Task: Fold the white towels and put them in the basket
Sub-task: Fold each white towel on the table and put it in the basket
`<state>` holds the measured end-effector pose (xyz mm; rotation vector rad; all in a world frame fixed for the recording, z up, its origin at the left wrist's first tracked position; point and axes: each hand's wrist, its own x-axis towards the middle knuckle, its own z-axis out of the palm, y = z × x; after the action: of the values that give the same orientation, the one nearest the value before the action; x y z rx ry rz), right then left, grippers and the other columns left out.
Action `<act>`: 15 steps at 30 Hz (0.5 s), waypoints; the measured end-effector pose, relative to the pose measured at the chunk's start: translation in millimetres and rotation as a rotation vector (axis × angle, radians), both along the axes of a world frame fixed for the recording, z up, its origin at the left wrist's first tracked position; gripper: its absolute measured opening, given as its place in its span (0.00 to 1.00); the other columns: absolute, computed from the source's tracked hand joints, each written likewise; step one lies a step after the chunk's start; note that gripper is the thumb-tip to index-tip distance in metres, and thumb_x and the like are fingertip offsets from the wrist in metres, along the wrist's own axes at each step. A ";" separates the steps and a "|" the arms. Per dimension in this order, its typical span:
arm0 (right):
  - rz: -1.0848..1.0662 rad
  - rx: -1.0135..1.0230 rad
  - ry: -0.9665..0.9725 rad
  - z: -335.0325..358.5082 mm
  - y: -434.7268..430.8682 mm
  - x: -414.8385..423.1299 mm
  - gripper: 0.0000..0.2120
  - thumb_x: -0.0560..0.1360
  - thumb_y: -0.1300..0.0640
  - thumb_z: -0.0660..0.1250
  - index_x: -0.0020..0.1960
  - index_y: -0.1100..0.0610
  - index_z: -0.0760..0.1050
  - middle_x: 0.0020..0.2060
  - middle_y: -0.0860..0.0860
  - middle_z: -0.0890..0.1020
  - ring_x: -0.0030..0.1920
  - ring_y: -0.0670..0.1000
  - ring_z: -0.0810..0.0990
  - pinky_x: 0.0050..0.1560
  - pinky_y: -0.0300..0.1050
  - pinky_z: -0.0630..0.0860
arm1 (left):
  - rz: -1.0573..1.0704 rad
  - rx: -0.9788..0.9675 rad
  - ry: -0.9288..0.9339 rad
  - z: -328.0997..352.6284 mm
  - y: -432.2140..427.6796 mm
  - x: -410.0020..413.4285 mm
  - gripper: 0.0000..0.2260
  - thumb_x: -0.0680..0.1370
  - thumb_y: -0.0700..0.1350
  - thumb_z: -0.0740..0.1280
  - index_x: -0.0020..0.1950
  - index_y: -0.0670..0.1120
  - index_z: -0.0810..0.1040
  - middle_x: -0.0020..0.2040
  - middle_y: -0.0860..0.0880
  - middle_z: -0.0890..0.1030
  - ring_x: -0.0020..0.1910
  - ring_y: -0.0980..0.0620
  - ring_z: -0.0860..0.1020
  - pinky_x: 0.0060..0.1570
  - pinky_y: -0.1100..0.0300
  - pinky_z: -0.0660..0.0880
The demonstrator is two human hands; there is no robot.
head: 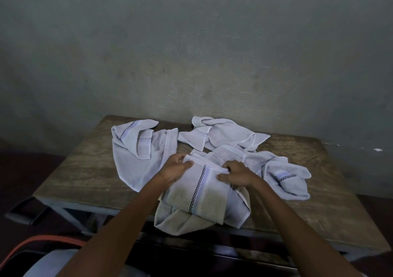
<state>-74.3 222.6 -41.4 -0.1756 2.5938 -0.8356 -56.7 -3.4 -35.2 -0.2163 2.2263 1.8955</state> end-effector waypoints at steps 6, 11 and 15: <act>-0.076 -0.389 -0.158 19.3 21.9 13.3 0.15 0.70 0.51 0.73 0.51 0.57 0.74 0.47 0.56 0.80 0.45 0.53 0.78 0.43 0.47 0.73 | 0.057 0.339 -0.156 14.1 9.1 11.0 0.08 0.76 0.36 0.66 0.54 0.39 0.78 0.47 0.43 0.83 0.42 0.49 0.82 0.40 0.60 0.80; -0.088 -0.468 -0.202 49.0 44.0 9.3 0.12 0.71 0.53 0.72 0.50 0.58 0.76 0.44 0.52 0.81 0.43 0.49 0.79 0.39 0.41 0.73 | 0.037 0.495 -0.269 22.9 23.9 17.7 0.06 0.75 0.34 0.67 0.52 0.37 0.79 0.45 0.42 0.83 0.43 0.48 0.81 0.42 0.55 0.81; -0.140 -0.374 -0.185 52.4 51.7 6.5 0.13 0.72 0.53 0.72 0.52 0.59 0.77 0.38 0.50 0.80 0.36 0.48 0.77 0.24 0.35 0.70 | 0.052 0.378 -0.256 10.2 33.7 21.8 0.05 0.75 0.38 0.68 0.50 0.41 0.79 0.46 0.43 0.82 0.43 0.48 0.80 0.42 0.56 0.77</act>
<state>-67.8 274.2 11.0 -0.0192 2.2781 -1.3181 -34.9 30.3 -25.0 -0.4278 1.6811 2.1330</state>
